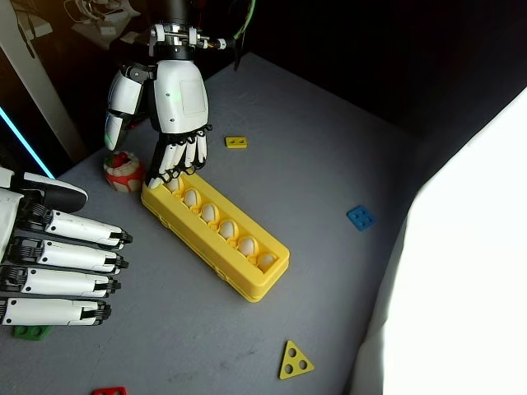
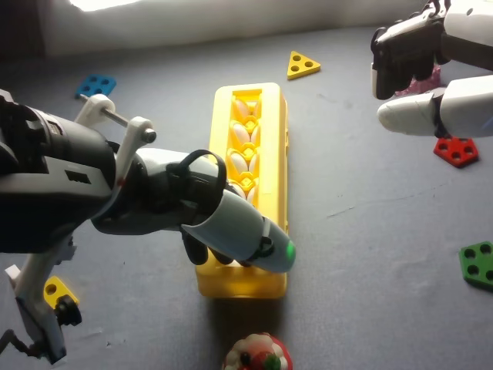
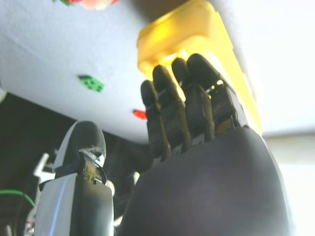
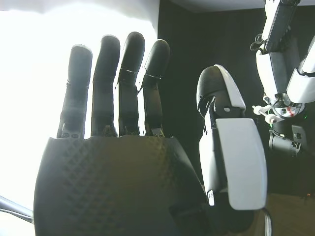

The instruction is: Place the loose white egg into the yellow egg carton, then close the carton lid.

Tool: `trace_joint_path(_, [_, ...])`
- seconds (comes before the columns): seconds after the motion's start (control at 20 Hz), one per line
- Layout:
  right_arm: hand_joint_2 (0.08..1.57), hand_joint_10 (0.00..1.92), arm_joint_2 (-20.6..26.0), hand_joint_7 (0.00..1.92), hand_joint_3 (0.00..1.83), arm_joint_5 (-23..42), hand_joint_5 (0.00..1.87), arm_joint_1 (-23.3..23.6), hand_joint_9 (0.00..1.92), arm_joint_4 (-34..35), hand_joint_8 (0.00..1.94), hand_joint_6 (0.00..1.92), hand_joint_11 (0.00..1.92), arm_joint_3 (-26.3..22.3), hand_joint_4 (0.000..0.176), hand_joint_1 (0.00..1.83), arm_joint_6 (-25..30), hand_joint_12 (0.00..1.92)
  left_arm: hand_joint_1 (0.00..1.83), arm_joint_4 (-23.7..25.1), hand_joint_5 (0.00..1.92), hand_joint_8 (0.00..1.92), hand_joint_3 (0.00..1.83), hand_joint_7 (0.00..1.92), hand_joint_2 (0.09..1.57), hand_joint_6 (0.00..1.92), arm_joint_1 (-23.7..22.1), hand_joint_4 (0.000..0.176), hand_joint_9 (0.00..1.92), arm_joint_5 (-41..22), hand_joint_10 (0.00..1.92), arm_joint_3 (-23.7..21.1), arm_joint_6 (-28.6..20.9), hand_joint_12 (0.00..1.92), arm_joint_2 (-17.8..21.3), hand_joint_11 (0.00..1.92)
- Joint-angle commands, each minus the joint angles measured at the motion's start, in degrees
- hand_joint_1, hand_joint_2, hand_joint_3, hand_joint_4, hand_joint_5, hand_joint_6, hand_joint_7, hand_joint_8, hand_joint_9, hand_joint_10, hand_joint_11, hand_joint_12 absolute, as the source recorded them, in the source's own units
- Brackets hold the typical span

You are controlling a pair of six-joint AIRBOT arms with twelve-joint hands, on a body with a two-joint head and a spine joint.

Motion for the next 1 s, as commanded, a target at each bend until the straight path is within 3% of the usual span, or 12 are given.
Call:
trace_joint_path(0.0, [1.25,1.51,0.36,0.48,0.0,5.76,0.51,0.87,0.36,0.04,1.11,1.13,0.18,-0.19,0.0,0.48,0.09,1.9,0.44,-0.15,0.47,0.0,0.0,0.54,1.27,0.12,-0.15,0.0,0.24,-3.74,0.6,-0.38,0.0,1.54,-0.35,0.0])
trace_joint_path(0.15, [1.26,1.51,0.36,0.48,0.0,5.75,0.5,0.86,0.36,0.04,1.12,1.17,0.18,-0.21,0.0,0.46,0.06,1.92,0.42,-0.13,0.48,0.01,0.01,0.55,1.27,0.13,-0.81,0.0,0.25,-3.73,0.61,-0.26,0.82,1.55,-0.34,0.0])
trace_joint_path(0.3, [1.24,1.62,0.36,0.54,0.0,5.75,0.53,0.86,0.44,0.04,1.25,1.17,0.31,-0.25,0.0,0.46,0.02,1.92,0.44,-0.1,0.49,0.02,0.0,0.57,1.26,0.14,-2.9,0.0,0.28,-2.84,0.62,0.69,3.18,1.59,-0.4,0.0])
trace_joint_path(0.6, [1.26,1.69,0.36,0.62,0.0,5.75,0.69,0.86,0.52,0.04,1.42,1.2,0.42,-0.34,0.0,0.35,-0.04,1.92,0.36,-0.03,0.51,0.09,0.0,0.72,1.27,0.23,-7.41,0.0,0.34,-1.64,0.89,3.72,11.5,1.7,-0.4,0.03])
trace_joint_path(0.65, [1.26,1.66,0.36,0.71,0.0,5.75,0.73,0.86,0.59,0.04,1.42,1.21,0.47,-0.34,0.0,0.33,-0.04,1.92,0.33,-0.02,0.51,0.19,0.0,0.71,1.27,0.33,-7.93,0.0,0.37,-1.52,0.99,4.3,13.25,1.73,-0.4,0.06])
trace_joint_path(0.8, [1.27,1.78,0.36,0.88,0.0,5.75,0.83,0.87,0.72,0.04,1.4,1.19,0.56,-0.35,0.0,0.25,-0.04,1.92,0.24,0.67,0.5,0.81,0.0,0.66,1.27,0.78,-9.33,0.0,0.47,-1.21,1.21,6.65,18.6,1.81,-0.39,0.13])
trace_joint_path(0.9, [1.27,1.91,0.36,1.04,0.0,5.75,0.9,0.86,0.94,0.04,1.41,1.2,0.76,-0.35,0.0,0.13,-0.04,1.92,0.21,1.65,0.55,1.12,0.0,0.62,1.26,0.81,-10.34,0.0,0.46,-0.69,1.37,8.45,21.36,1.84,-0.38,0.18])
trace_joint_path(0.95, [1.28,1.92,0.36,1.09,0.0,5.75,0.94,0.86,1.0,0.04,1.44,1.32,0.82,-0.35,0.0,0.05,-0.04,1.92,0.22,2.5,0.57,1.28,0.0,0.56,1.25,0.84,-10.94,0.0,0.44,-0.72,1.5,9.19,21.99,1.89,-0.38,0.22])
